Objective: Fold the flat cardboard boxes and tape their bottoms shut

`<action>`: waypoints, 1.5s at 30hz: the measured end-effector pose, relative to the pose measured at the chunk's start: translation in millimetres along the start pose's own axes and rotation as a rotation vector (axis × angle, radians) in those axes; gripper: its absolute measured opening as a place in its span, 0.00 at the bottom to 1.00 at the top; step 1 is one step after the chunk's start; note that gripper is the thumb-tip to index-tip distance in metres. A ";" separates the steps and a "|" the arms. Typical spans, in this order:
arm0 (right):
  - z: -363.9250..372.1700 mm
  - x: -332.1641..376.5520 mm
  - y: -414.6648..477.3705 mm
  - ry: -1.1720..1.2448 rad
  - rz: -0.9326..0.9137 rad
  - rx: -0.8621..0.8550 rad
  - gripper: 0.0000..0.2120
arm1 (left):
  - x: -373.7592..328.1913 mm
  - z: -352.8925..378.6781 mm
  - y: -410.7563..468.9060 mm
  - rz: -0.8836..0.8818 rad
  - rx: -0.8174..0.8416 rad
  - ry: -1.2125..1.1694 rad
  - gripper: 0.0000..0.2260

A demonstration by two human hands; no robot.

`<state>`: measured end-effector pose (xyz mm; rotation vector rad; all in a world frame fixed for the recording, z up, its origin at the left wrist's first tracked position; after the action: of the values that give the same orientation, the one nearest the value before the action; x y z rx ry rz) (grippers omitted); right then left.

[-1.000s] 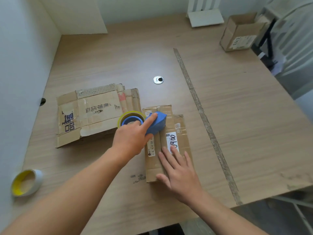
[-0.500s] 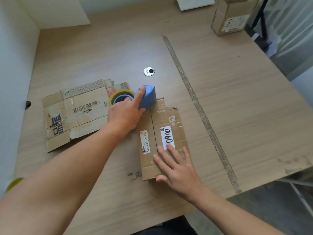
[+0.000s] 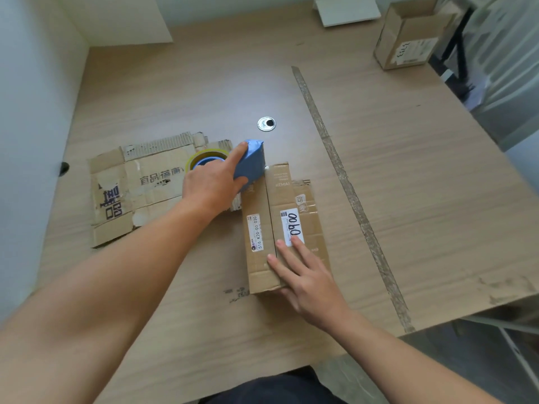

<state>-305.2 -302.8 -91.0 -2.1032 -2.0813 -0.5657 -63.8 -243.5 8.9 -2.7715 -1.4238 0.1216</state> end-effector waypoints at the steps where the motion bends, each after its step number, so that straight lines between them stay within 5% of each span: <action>1: -0.5 -2.3 4.6 0.031 -0.004 -0.003 0.37 | 8.5 -4.1 -9.6 -0.016 -0.025 -0.023 0.27; 10: -5.0 -16.4 21.5 0.054 -0.019 0.119 0.39 | 60.7 -34.1 -104.9 -0.113 -0.142 -0.265 0.30; 15: -26.4 -12.7 19.8 0.083 -0.039 0.025 0.35 | 59.5 -31.9 -143.2 -0.048 -0.109 -0.309 0.31; 22: -80.0 3.8 41.2 0.596 0.174 -0.105 0.24 | 52.9 -30.2 -181.3 0.229 -0.152 -0.361 0.31; 26: -94.5 23.5 54.6 0.805 0.216 0.074 0.21 | 51.4 -30.7 -190.6 0.307 -0.164 -0.354 0.31; 30: -91.7 39.7 58.8 0.894 0.211 0.239 0.19 | 46.8 -32.1 -197.5 0.373 -0.133 -0.390 0.29; 34: -90.4 40.3 60.5 0.873 0.229 0.200 0.06 | 41.3 -32.1 -201.7 0.406 -0.098 -0.419 0.28; 45: -90.6 13.5 36.8 0.851 0.380 0.116 0.10 | 26.5 -20.6 -191.7 0.433 0.248 -0.574 0.30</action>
<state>-284.8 -323.2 3.4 -1.6764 -1.1849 -1.0120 -202.2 -110.0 38.7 -2.8901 -0.7453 1.0895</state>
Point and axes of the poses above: each hand's wrist, its own y-axis towards the middle knuckle, its own z-axis out of the palm, x = y × z, the point moved 6 cm from there along y, towards the middle knuckle, and after that the axes turned 1 degree about y, right-handed, at the moved point
